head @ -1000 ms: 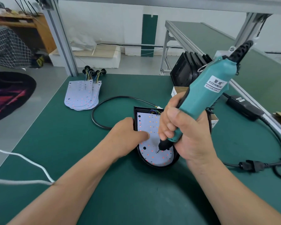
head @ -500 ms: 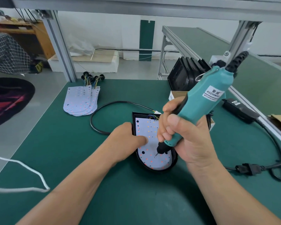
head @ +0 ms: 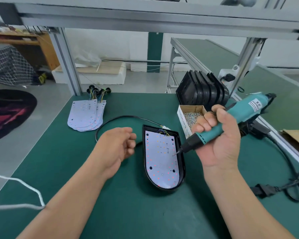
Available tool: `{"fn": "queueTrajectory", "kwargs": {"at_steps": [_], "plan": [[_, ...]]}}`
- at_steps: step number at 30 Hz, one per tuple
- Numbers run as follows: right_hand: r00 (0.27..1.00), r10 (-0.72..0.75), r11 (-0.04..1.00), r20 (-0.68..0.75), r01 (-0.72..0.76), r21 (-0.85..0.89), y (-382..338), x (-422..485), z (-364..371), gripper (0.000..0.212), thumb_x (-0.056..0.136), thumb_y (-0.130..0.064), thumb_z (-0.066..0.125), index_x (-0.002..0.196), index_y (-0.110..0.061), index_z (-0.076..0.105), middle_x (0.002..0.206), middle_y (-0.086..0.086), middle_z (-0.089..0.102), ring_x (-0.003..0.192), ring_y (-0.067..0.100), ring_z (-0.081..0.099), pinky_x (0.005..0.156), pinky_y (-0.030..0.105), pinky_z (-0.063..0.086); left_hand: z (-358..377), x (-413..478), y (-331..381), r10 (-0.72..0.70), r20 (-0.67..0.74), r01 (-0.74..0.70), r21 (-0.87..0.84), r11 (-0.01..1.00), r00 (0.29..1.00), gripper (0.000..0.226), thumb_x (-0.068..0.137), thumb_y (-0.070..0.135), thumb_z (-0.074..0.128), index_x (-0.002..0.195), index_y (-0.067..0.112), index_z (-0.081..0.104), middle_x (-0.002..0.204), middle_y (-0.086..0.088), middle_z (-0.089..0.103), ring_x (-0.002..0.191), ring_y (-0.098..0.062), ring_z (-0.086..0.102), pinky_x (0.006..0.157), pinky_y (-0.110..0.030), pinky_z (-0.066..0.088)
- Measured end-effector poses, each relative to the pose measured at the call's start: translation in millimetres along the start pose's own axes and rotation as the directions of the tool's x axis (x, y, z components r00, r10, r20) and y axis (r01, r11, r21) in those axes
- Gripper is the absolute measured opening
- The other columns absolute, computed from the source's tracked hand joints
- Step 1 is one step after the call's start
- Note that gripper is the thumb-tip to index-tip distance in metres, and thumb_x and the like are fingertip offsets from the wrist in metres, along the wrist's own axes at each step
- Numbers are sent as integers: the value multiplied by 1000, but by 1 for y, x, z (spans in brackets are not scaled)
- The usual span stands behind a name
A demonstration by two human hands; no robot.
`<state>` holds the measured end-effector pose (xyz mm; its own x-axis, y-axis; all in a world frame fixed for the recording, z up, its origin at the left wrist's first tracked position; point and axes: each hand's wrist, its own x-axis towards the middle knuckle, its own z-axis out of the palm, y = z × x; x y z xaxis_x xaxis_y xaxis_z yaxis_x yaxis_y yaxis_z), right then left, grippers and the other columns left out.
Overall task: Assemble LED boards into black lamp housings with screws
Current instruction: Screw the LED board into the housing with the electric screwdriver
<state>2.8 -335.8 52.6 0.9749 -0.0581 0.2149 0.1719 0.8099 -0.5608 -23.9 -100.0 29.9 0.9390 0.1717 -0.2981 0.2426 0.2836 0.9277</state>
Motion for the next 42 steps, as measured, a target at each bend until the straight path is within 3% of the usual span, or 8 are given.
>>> {"fn": "queueTrajectory", "kwargs": {"at_steps": [3, 7, 13, 18, 21, 30, 37, 42], "plan": [[1000, 4, 999, -20, -3, 40, -1, 2, -3, 8, 97, -16, 52, 93, -20, 58, 69, -7, 42, 59, 8, 39, 57, 22, 42, -4, -2, 2, -90, 42, 99, -292, 951, 995, 22, 104, -11, 42, 112, -12, 63, 84, -13, 71, 65, -12, 66, 52, -16, 54], [999, 0, 999, -39, 2, 46, -1, 2, -4, 9, 97, -15, 52, 92, -19, 58, 69, -6, 42, 59, 9, 40, 57, 22, 43, -1, -6, 4, -127, 95, 154, -402, 903, 987, 17, 106, 2, 53, 108, -6, 68, 87, -8, 77, 72, -9, 70, 49, -12, 53], [1000, 2, 999, -30, 0, 51, 2, 1, -1, 11, 97, -13, 52, 92, -18, 59, 69, -6, 42, 58, 9, 40, 57, 22, 43, -2, -9, 9, -67, 186, 145, -447, 883, 980, 17, 90, 30, 67, 94, 15, 60, 71, 5, 62, 45, 0, 50, 34, -10, 35], [1000, 7, 999, -29, -5, 50, 1, 0, 0, 11, 96, -14, 53, 90, -19, 61, 69, -6, 42, 59, 9, 40, 56, 22, 44, 0, -18, 11, -21, 317, 149, -385, 911, 948, 24, 90, 34, 67, 86, 13, 77, 70, 5, 54, 42, 0, 40, 33, -10, 30], [999, 3, 999, -33, -1, 54, 0, -1, 2, 12, 97, -14, 53, 89, -19, 62, 70, -6, 43, 59, 9, 40, 57, 22, 44, 2, -23, 12, -11, 405, 149, -309, 939, 914, 24, 93, 20, 65, 98, 7, 84, 79, -2, 62, 50, -2, 45, 36, -11, 34], [999, -14, 989, -34, 19, 149, -6, -1, 14, 14, 97, -16, 53, 88, -17, 64, 70, -6, 42, 59, 8, 40, 56, 21, 45, 7, -36, 9, 47, 475, -11, -77, 997, 879, 28, 92, 12, 68, 117, 3, 58, 97, -19, 73, 57, -14, 60, 42, -18, 37], [996, -11, 980, -83, 27, 196, 9, 2, 39, 12, 99, -13, 54, 89, -16, 60, 70, -5, 41, 59, 10, 40, 55, 23, 45, 11, -38, 9, 9, 435, 33, -90, 995, 900, 5, 86, 15, 76, 91, 12, 77, 89, -14, 71, 55, -9, 57, 38, -15, 36], [997, -29, 981, -70, 42, 188, 13, 8, 49, 11, 99, -13, 55, 89, -16, 58, 70, -5, 41, 58, 11, 41, 56, 24, 45, 13, -38, 8, -52, 417, 125, -151, 981, 907, 11, 79, 9, 79, 87, 15, 83, 89, -14, 74, 56, -8, 61, 38, -15, 40]]}}
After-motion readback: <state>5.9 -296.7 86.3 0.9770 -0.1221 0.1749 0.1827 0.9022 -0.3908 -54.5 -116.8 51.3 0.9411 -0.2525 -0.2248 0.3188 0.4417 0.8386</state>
